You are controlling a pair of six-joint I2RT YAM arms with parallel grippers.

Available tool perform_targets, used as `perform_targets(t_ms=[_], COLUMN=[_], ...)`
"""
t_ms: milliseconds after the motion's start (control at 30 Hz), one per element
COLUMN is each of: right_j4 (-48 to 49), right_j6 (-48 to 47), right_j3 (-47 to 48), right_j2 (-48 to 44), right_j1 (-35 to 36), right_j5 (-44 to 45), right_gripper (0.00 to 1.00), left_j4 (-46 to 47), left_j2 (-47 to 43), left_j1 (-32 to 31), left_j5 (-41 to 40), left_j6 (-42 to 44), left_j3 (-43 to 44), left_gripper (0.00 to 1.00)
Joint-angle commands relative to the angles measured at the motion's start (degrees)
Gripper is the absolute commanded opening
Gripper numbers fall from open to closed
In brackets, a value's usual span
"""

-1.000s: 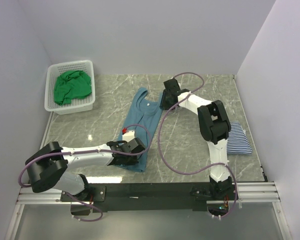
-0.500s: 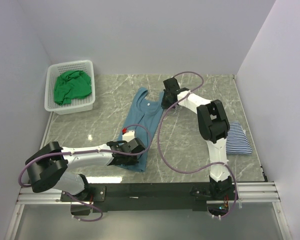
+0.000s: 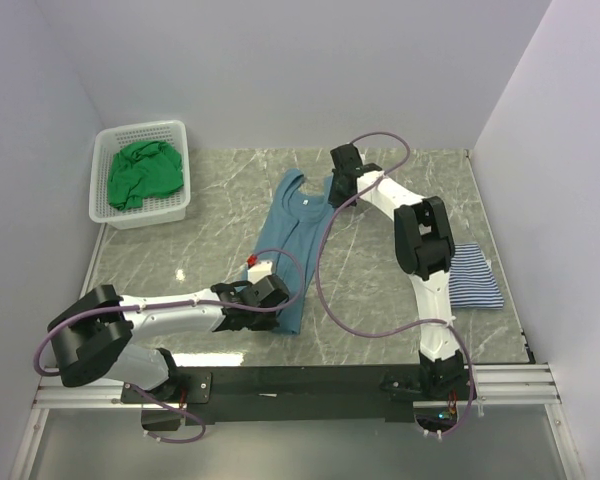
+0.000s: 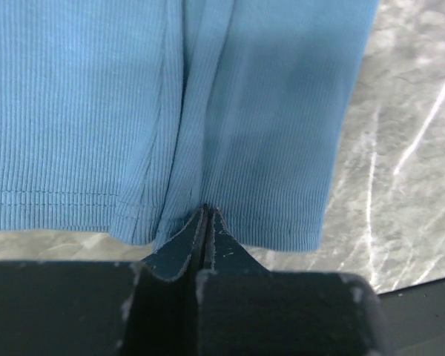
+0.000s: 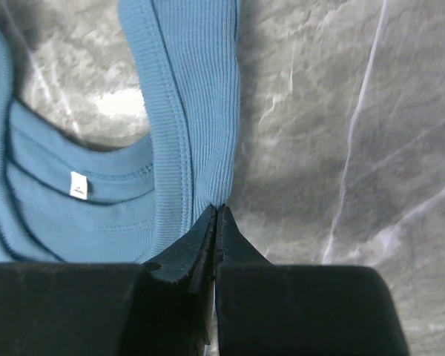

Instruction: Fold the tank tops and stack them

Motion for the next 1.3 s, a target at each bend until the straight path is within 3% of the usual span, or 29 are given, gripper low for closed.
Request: perform_targets(t_ms=[0,333,433,467,567,667,800,1033,1267], right_j4=[-2.2,-5.5,-5.9,-5.9,-5.7,-5.7,-3.9,4.6,9.6], right_j6=[-2.7,-6.1,-7.4,-7.9,-7.7,-6.6,-4.2,0.5,1.4], right_j3=[4.8,12.6,14.8,15.3,14.9,13.4,6.2,-12.7,-23.1], right_j2=[1.2,5.7,6.6,6.6,5.1,2.2,-5.0,-15.6,-18.4], right_j1=[-1.4,-4.4,-4.6,-4.6,-4.5,-4.7,-4.7,-4.1,-0.2], right_j5=[4.1,5.6,4.9,4.3,4.1,4.5,3.3,-5.0,-9.6], right_gripper=[0.01,0.02,0.14,0.25,0.44,0.48,0.49,0.47,0.47], left_j4=[2.5,5.1,5.9,6.3,4.7,0.7,-5.8,-1.3,-3.0], left_j2=[0.2,5.1,6.0,6.1,6.3,7.9,11.4,15.2,20.5], left_j1=[0.2,1.5,1.9,2.1,2.9,4.7,5.8,6.1,6.4], left_j5=[2.6,4.6,5.2,5.4,4.8,1.6,-1.3,1.4,-2.1], left_j6=[2.3,4.4,5.3,5.9,6.5,7.1,10.5,18.1,20.4], left_j3=[0.4,7.5,11.4,12.4,16.2,20.4,23.9,24.4,27.5], left_gripper=[0.01,0.01,0.01,0.02,0.09,0.13,0.2,0.36,0.33])
